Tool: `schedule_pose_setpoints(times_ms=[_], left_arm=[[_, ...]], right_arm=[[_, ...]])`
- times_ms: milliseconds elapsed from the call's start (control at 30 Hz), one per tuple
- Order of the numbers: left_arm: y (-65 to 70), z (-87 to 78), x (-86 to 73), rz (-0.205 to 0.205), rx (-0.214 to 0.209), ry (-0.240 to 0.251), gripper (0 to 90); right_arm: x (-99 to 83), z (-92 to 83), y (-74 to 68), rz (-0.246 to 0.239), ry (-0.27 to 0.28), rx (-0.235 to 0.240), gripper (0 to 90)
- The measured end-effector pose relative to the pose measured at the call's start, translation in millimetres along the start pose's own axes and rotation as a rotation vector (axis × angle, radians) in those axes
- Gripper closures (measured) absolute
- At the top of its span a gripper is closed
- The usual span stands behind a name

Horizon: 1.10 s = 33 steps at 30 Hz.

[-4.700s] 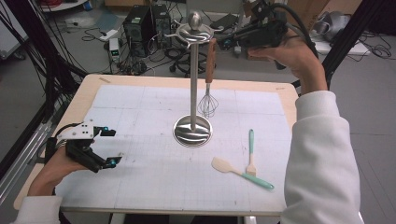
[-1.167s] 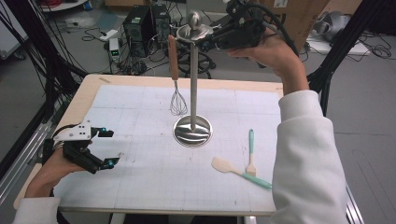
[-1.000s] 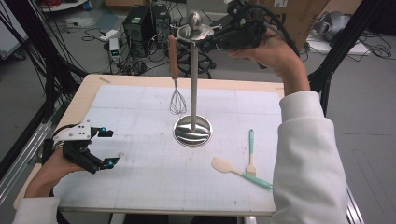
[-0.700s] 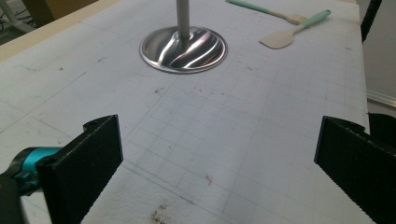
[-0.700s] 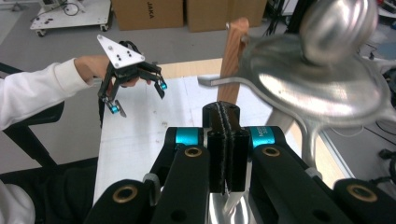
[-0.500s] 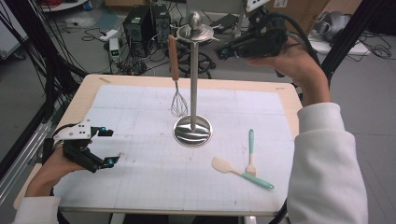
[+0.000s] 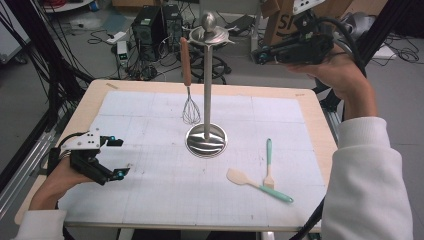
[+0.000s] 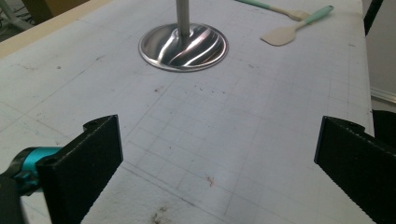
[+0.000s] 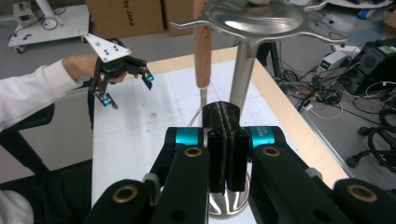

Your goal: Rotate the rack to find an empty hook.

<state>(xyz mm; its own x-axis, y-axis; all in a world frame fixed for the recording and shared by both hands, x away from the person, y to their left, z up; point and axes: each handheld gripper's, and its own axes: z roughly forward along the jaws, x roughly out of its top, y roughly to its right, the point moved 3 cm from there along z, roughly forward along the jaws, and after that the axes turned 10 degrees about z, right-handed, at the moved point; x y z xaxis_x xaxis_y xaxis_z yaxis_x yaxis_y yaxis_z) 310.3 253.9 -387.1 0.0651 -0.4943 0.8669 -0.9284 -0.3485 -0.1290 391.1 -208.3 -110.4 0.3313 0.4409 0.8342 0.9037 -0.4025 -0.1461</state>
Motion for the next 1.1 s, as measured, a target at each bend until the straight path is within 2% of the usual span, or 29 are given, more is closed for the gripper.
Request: schedule_pose_setpoints(times_ms=[100,400,733,1100], left_arm=[[0.4,-0.5,0.8,0.006,-0.003,0.001,1.7],[2.5,-0.9,1.2,0.009,-0.007,-0.001,1.7],[3.7,-1.9,0.5,0.008,-0.008,-0.002,1.7],[3.4,-2.2,0.2,0.007,-0.005,0.001,1.7]], right_arm=[[0.9,-0.2,4.4,0.008,0.011,-0.003,89.3],[10.5,4.4,14.9,0.021,-0.003,-0.034,89.4],[23.2,24.0,20.9,0.010,0.003,-0.018,89.3],[33.0,45.3,3.8,-0.039,-0.018,0.044,89.2]])
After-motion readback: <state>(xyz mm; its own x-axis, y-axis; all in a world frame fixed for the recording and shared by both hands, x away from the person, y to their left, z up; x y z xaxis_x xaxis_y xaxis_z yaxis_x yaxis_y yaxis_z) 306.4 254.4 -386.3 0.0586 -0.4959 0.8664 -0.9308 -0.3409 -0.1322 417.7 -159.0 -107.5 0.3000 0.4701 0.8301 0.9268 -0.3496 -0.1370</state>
